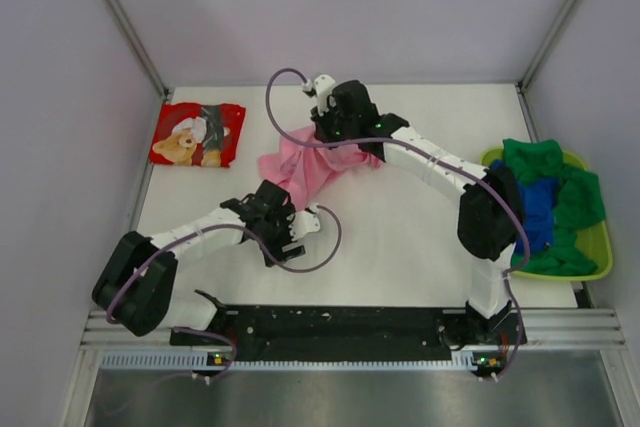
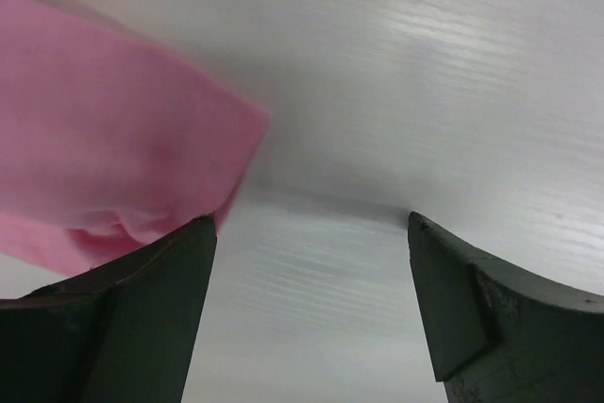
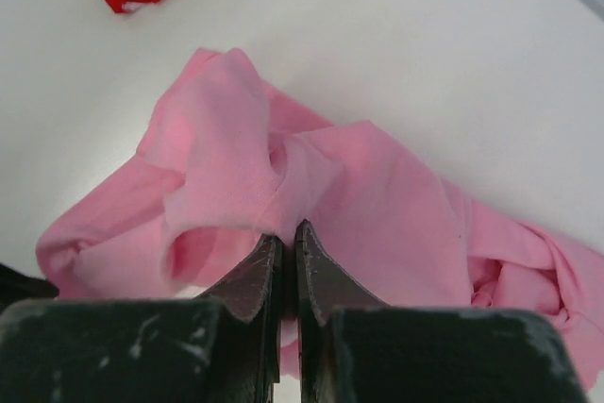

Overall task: Fold and stack the t-shirts
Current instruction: Flatten out the tshirt

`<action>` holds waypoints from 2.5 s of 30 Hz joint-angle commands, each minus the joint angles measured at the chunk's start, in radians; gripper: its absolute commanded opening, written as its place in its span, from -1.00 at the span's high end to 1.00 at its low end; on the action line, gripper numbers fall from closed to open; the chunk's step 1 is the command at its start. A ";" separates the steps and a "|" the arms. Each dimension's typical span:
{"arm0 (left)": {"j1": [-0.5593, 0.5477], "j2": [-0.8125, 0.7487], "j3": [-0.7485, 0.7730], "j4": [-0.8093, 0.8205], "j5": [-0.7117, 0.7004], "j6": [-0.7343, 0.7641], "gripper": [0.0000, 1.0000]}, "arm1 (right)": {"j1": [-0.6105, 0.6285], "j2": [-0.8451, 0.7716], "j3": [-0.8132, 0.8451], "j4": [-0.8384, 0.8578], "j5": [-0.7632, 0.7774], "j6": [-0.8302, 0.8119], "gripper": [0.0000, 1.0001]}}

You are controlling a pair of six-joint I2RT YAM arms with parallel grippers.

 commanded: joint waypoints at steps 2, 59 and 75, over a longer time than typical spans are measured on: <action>0.008 0.028 -0.019 0.157 -0.173 -0.041 -0.69 | -0.008 -0.077 -0.050 0.022 -0.054 0.021 1.00; 0.288 -0.259 0.129 -0.533 0.179 0.313 -0.31 | 0.135 -0.395 -0.504 -0.575 0.293 0.093 -0.16; 0.437 -0.293 0.061 -0.567 0.323 0.280 -0.29 | 0.181 -0.162 -0.415 0.009 0.029 0.254 0.21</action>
